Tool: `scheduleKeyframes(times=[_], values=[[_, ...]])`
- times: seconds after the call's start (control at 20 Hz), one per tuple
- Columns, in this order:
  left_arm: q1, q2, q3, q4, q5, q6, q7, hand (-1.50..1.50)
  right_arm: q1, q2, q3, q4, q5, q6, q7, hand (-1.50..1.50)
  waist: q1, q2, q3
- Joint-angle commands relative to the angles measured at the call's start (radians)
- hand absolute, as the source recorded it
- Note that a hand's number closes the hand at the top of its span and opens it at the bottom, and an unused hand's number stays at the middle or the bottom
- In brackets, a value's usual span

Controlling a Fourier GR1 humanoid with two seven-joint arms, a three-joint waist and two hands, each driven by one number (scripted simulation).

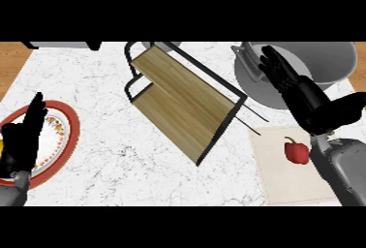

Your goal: Pick the bell pepper from the placemat and place it in the tiered shelf

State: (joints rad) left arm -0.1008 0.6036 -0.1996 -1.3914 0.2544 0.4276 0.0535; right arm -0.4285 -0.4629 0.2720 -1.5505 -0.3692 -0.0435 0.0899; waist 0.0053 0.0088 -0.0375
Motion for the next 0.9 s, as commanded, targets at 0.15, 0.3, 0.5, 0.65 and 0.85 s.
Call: scheduleKeyframes(times=[0.15, 0.3, 0.5, 0.65, 0.85], values=[[-0.044, -0.086, 0.013, -0.124, 0.016, 0.021, -0.011, 0.0, 0.073, -0.036, 0.011, 0.077, 0.088, 0.105, -0.148, 1.5, -0.001, -0.009, 0.038], [-0.007, -0.13, -0.004, -0.15, 0.066, -0.01, -0.041, 0.0, 0.068, -0.178, -0.114, 0.187, 0.275, -0.128, -0.123, 1.5, -0.029, -0.017, 0.034], [-0.021, -0.155, 0.002, -0.197, 0.067, -0.018, -0.02, 0.0, 0.147, -0.085, -0.241, 0.277, -0.025, 0.148, -0.347, -1.5, -0.003, -0.007, 0.039], [0.006, -0.162, -0.006, -0.228, 0.042, -0.001, -0.011, 0.0, 0.229, -0.209, -0.272, 0.196, -0.07, 0.351, -0.401, -1.5, -0.013, -0.012, 0.038], [0.011, -0.133, 0.023, -0.226, 0.057, -0.032, 0.006, 0.0, 0.206, -0.326, -0.197, 0.096, 0.046, 0.398, -0.295, -1.5, -0.008, -0.013, 0.037]])
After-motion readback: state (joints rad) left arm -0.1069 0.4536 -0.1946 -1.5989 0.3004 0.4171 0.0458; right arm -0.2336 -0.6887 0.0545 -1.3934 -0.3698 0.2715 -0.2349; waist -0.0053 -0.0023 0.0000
